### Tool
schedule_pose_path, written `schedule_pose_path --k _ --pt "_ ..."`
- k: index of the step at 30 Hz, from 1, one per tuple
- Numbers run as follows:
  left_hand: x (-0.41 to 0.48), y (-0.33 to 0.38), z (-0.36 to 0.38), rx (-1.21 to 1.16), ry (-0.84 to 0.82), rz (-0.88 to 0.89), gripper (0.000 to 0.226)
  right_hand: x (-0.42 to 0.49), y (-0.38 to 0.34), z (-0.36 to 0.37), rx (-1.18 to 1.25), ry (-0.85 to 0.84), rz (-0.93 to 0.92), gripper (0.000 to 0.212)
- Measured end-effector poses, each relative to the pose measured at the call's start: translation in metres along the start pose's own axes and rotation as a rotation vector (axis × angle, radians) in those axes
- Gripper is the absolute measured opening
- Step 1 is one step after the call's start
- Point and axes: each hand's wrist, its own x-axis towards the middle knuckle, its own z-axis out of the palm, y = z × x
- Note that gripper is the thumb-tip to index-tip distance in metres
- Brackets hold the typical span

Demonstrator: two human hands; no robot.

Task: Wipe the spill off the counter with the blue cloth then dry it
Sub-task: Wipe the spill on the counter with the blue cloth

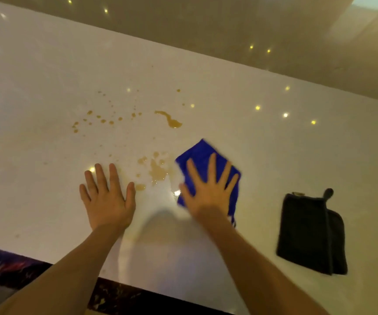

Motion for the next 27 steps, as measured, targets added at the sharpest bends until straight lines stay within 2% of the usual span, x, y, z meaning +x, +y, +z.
schedule_pose_path --k 3,6,9,11,14,16,18,20,22,24,27 --pt "0.000 0.000 -0.001 0.003 -0.003 0.001 0.074 -0.096 0.003 0.025 0.006 -0.048 -0.250 0.063" --pt "-0.002 0.000 -0.001 -0.009 -0.005 0.001 0.074 -0.144 0.050 0.028 -0.046 -0.099 -0.274 0.061" --pt "-0.002 0.001 -0.002 -0.009 -0.011 0.000 0.074 -0.135 0.092 0.010 -0.054 -0.109 -0.174 0.067" --pt "-0.002 0.001 -0.002 -0.010 -0.011 0.001 0.074 -0.099 0.106 -0.002 -0.029 -0.097 -0.040 0.069" --pt "-0.001 0.000 -0.001 -0.024 0.002 -0.001 0.074 -0.018 0.091 -0.018 0.012 -0.025 0.222 0.076" --pt "0.001 0.000 0.000 -0.024 0.004 0.000 0.073 0.020 0.060 -0.019 0.040 0.002 0.315 0.079" --pt "0.002 -0.001 0.001 -0.035 0.007 0.002 0.073 0.020 0.021 -0.009 0.043 0.025 0.247 0.079" --pt "0.003 -0.001 0.001 -0.041 0.012 0.006 0.073 -0.023 -0.016 0.008 0.053 0.062 0.026 0.073" --pt "0.001 -0.002 -0.001 -0.039 -0.001 0.007 0.072 -0.092 -0.037 0.023 0.028 -0.013 -0.211 0.072" --pt "0.000 0.000 -0.003 -0.026 -0.004 0.008 0.073 -0.143 -0.031 0.034 -0.011 -0.075 -0.310 0.072" --pt "0.000 0.002 -0.005 -0.024 -0.011 -0.003 0.073 -0.159 -0.005 0.029 -0.042 -0.069 -0.378 0.067"
